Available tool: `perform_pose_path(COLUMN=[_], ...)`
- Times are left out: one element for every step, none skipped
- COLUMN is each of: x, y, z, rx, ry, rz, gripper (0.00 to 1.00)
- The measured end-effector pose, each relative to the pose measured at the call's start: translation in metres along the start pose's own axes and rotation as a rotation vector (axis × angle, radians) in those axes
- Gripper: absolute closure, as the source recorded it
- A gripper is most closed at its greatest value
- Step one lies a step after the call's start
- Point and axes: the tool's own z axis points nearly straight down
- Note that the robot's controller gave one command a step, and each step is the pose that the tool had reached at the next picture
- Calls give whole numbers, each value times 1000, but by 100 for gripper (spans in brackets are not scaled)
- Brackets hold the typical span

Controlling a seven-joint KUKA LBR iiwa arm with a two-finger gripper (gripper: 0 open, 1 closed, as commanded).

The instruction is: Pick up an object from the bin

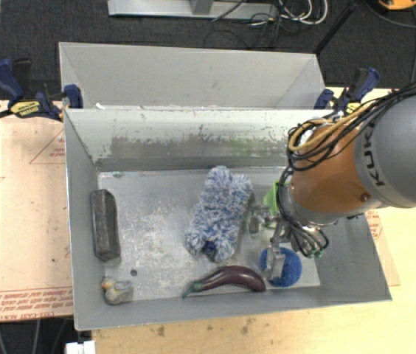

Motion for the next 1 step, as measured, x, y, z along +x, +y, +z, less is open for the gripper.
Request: perform_pose_path(x=[7], y=[21], z=[13], rx=[-2], ry=[5], rz=[63], gripper=[0])
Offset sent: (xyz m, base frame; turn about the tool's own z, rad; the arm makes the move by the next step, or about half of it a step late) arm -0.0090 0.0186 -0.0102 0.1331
